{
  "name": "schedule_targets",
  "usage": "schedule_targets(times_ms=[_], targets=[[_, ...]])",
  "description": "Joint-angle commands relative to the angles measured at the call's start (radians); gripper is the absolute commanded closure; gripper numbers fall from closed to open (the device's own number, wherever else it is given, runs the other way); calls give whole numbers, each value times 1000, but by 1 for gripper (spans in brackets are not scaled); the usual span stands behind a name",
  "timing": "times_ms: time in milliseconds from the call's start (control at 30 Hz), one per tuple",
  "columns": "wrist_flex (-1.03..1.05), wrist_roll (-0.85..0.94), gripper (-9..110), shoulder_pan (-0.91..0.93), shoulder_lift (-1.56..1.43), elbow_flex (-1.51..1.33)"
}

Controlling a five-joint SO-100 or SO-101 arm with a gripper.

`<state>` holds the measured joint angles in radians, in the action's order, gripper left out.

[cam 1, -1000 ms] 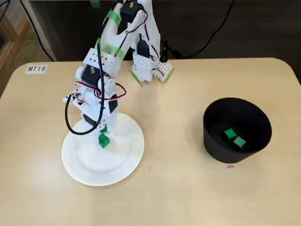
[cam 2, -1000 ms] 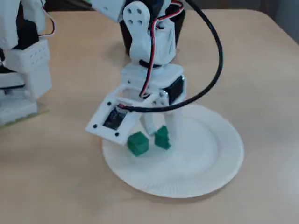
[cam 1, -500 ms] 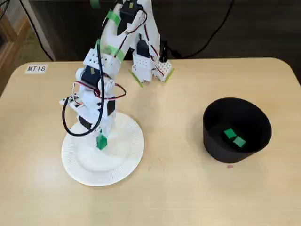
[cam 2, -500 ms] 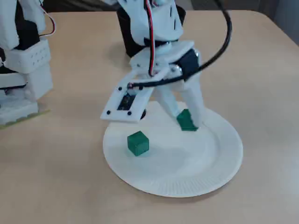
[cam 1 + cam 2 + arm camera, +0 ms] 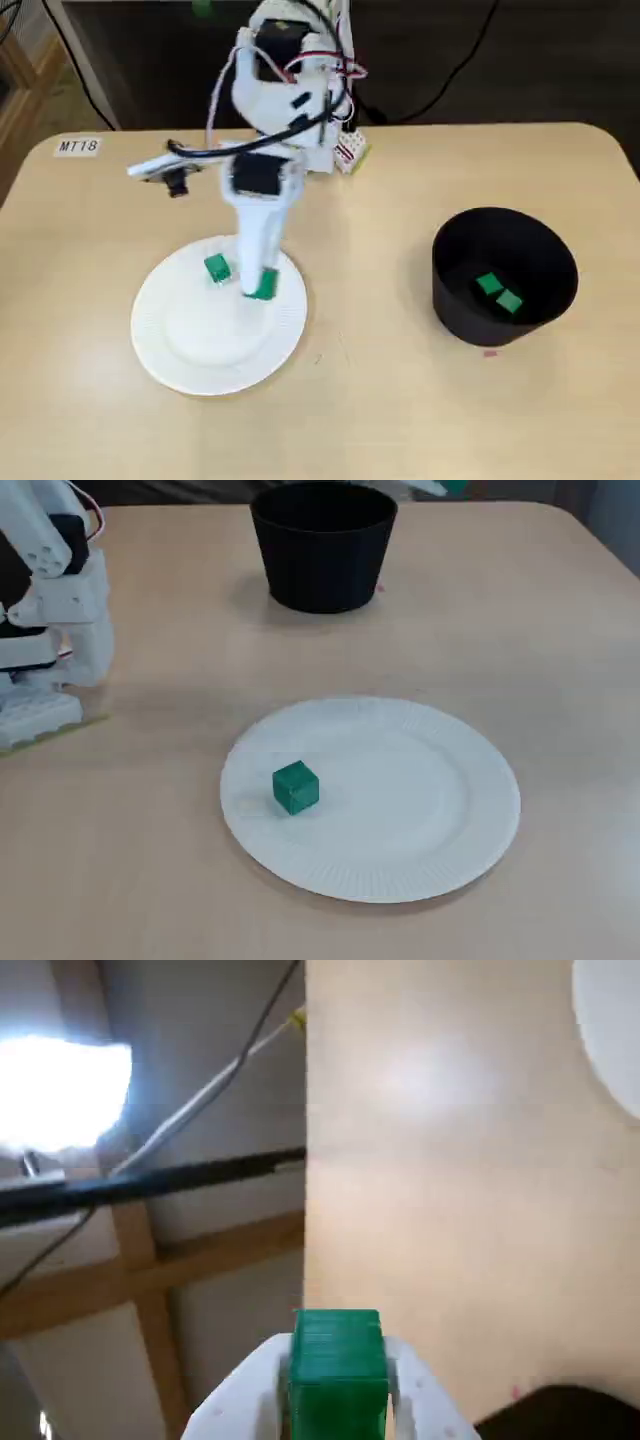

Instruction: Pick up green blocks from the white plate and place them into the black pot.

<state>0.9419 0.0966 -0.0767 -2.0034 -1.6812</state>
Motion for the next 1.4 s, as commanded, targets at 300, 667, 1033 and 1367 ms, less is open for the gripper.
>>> schedule_targets(times_ms=[300,667,1033,1367], targets=[[-158,-155,104,-537,-74,-189],[-430,-178,104,-580,-80,-491],[-359,-120,73,-568,-120,-494],[-232,-150,104,-397,-207,-422]])
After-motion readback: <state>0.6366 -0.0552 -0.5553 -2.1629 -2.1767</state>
